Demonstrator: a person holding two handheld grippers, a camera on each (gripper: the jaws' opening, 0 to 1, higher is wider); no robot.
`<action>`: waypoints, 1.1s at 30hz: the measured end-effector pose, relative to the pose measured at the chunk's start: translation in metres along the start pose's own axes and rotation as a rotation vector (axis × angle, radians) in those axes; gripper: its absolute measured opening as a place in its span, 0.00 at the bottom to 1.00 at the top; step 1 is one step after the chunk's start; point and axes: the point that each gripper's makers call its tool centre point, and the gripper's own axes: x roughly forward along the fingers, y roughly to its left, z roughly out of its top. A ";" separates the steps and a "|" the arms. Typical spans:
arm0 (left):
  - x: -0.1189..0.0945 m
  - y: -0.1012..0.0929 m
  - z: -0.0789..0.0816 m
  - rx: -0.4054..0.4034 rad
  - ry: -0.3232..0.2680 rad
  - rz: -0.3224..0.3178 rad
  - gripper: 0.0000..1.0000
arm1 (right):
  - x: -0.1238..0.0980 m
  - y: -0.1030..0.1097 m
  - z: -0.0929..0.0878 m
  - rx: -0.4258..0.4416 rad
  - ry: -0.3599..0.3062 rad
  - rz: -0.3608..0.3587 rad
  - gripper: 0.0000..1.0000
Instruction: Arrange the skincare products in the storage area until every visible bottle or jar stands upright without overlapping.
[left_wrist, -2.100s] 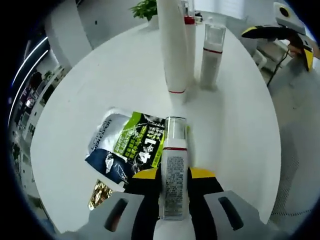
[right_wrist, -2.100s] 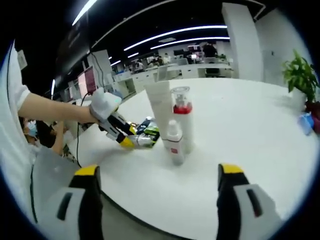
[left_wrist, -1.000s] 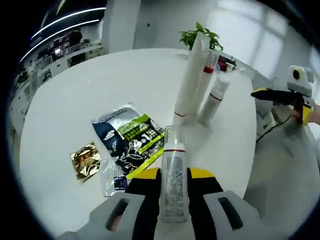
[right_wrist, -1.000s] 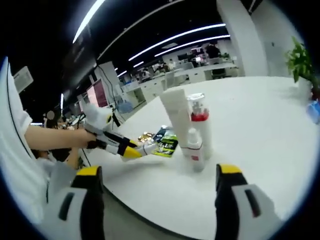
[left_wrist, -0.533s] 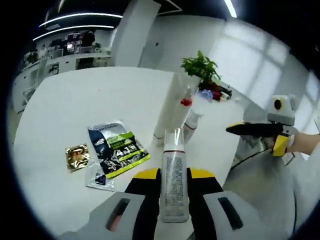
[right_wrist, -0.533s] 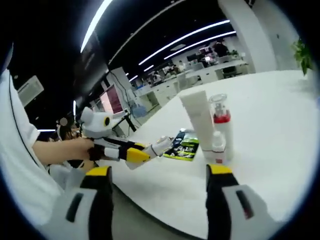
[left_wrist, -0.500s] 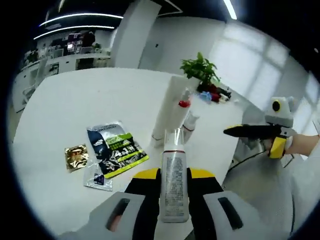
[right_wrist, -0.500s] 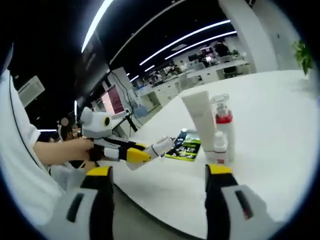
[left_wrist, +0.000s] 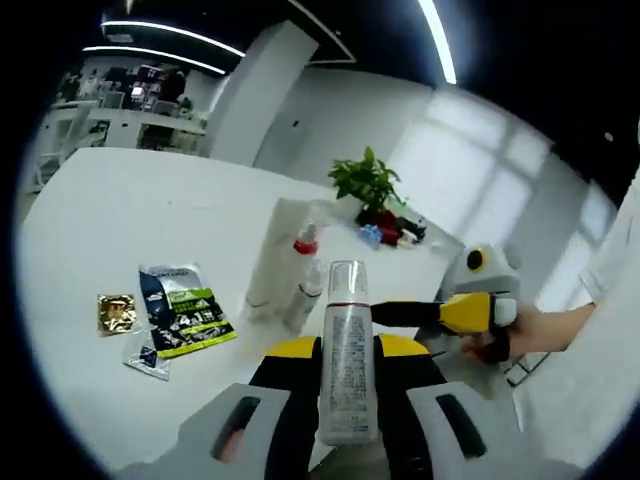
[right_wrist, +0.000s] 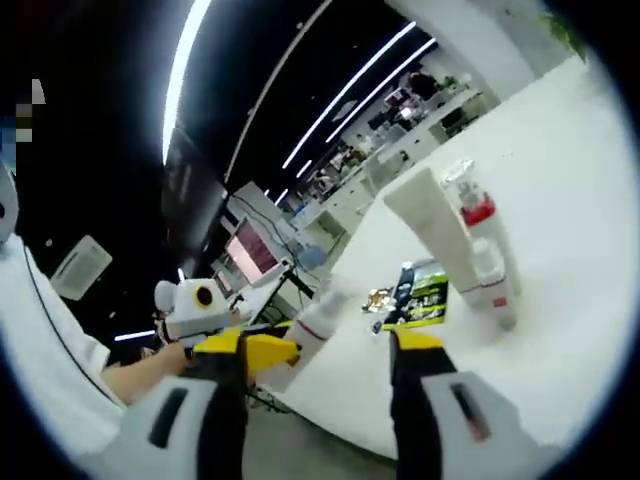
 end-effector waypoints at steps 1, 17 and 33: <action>0.000 -0.003 0.001 -0.003 -0.006 -0.009 0.17 | 0.001 0.000 0.001 0.008 -0.007 0.003 0.55; 0.003 -0.030 -0.001 -0.012 -0.019 -0.075 0.17 | 0.002 0.010 0.011 0.075 -0.082 0.045 0.30; 0.014 -0.032 -0.008 0.200 0.099 -0.050 0.17 | -0.003 0.018 0.018 -0.111 -0.051 0.004 0.22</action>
